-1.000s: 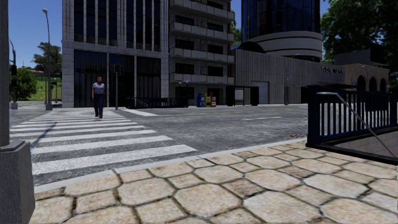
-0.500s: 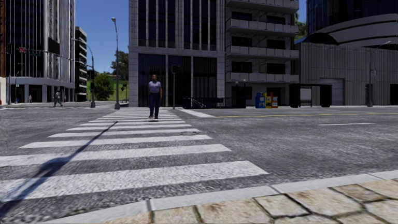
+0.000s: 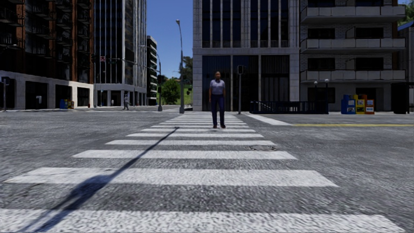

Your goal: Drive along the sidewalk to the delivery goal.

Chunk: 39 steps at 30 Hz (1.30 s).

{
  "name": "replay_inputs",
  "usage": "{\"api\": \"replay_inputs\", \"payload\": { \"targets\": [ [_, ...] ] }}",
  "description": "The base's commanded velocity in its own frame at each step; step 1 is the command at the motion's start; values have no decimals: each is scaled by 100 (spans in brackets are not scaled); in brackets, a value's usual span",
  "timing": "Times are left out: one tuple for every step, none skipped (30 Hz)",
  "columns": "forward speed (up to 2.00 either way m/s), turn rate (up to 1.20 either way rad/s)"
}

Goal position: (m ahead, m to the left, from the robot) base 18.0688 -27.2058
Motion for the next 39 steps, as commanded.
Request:
{"api": "replay_inputs", "payload": {
  "targets": [
    [175, 70],
    [175, 71],
    [175, 75],
    [175, 75],
    [175, 78],
    [175, 78],
    [175, 79],
    [175, 79],
    [175, 79],
    [175, 79],
    [175, 79],
    [175, 79],
    [175, 79],
    [175, 78],
    [175, 61],
    [175, 61],
    [175, 0],
    [175, 0],
    [175, 0],
    [175, 0],
    [175, 0],
    [175, 0],
    [175, 0],
    [175, 0],
    [175, 0],
    [175, 0],
    [175, 0],
    [175, 0],
    [175, 0],
    [175, 0],
    [175, 0],
    [175, 0],
    [174, 0],
    [174, 0],
    [174, 0],
    [174, 0],
    [174, 0],
    [174, 0],
    [174, 0]
  ]
}}
